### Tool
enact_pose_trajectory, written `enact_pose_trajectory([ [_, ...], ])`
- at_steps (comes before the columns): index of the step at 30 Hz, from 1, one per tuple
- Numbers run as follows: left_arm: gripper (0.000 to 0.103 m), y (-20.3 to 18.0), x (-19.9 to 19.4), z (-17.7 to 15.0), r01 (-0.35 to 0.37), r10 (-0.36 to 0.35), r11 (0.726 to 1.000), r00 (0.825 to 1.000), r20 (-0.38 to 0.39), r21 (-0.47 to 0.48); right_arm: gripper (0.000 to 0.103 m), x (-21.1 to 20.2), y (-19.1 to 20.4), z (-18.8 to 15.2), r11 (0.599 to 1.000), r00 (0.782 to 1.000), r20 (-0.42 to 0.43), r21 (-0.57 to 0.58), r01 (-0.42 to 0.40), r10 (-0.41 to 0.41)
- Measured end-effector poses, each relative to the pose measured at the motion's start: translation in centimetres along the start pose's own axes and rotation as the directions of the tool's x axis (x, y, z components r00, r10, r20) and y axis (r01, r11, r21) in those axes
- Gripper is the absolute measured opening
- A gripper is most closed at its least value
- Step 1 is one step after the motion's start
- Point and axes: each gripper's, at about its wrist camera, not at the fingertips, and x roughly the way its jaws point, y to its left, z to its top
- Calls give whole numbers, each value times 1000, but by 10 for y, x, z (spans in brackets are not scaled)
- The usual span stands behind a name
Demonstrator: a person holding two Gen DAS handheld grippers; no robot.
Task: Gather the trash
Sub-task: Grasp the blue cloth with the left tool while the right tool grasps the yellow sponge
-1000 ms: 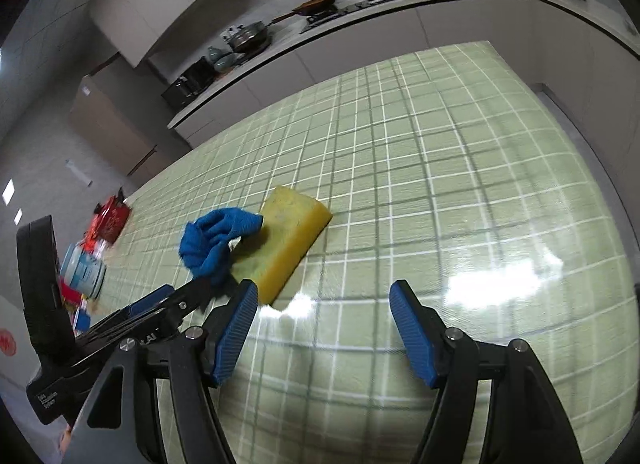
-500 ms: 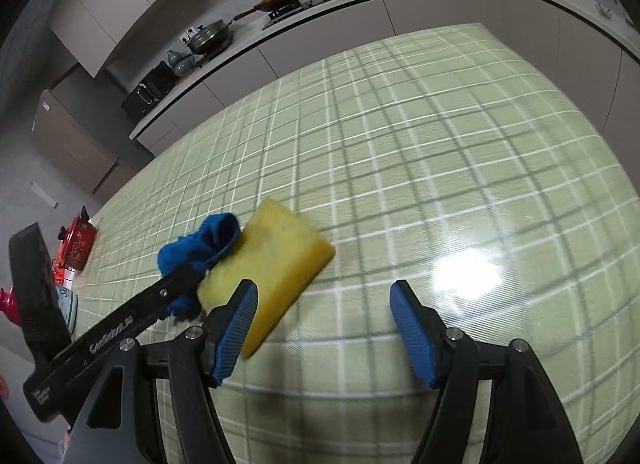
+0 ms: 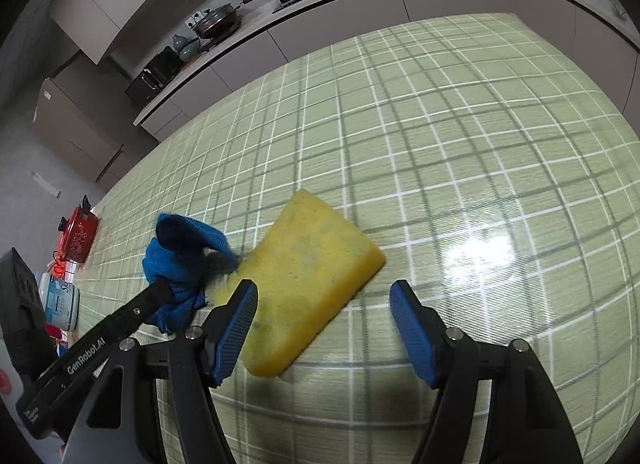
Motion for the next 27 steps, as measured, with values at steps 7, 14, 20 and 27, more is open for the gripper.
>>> enact_pose_trajectory([
  [7,18,12,-2,-3,28,-28,1000,999,-30,-8,76,12,14,1,999,999,-15,-15,29,-30],
  [14,17,5,-1,-2,50,-49,999,997,-60,20,76,34,45,11,987,998,-42,-157,31,-38],
  [20,17,15,-3,4,52,-52,999,997,-57,-7,76,40,47,18,990,998,-60,-140,3,-12],
  [27,17,19,2,6,64,-65,998,996,-68,-8,82,52,82,9,971,990,-31,-200,129,-138],
])
